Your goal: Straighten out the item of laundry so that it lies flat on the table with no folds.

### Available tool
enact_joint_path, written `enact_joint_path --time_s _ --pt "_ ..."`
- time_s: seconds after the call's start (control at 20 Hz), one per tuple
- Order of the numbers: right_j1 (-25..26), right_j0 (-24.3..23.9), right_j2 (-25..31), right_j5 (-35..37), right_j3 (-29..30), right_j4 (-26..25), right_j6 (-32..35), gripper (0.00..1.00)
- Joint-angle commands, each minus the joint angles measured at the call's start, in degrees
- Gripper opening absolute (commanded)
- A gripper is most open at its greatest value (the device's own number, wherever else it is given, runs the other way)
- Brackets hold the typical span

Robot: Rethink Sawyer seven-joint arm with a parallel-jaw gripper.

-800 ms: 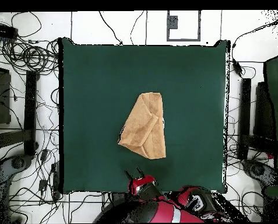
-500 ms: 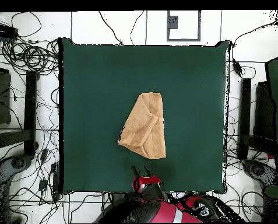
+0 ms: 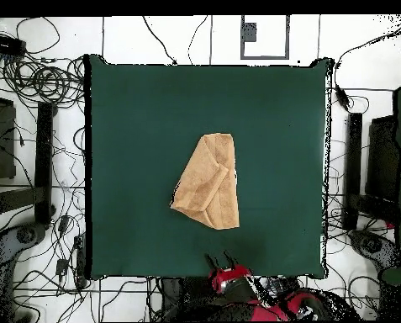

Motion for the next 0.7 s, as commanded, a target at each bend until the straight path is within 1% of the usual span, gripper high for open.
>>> enact_joint_path --time_s 0.05,0.1,0.15,0.2,0.25,0.35,0.45,0.55,0.7 --pt "0.5 -3.1 2.3 2.7 -13.4 -10.6 6.7 1.00" --pt "0.7 -4.6 2.9 2.9 -13.7 -9.5 4.5 1.00" --pt "1.6 -7.6 4.1 2.5 -13.3 -4.4 -2.8 1.00" --pt "2.0 -9.3 4.9 2.1 -13.1 -1.9 -6.1 1.00" --pt "3.2 -11.7 5.9 0.2 -13.1 2.2 -11.2 1.00" --pt "4.0 -14.7 6.6 -3.1 -13.0 6.6 -17.0 1.00" --pt "4.0 -16.3 6.9 -5.9 -12.7 8.9 -19.9 1.00" --pt "4.2 -17.2 7.5 -7.8 -13.3 9.0 -21.8 1.00" --pt "3.9 -17.3 8.0 -9.0 -14.6 9.2 -22.2 1.00"
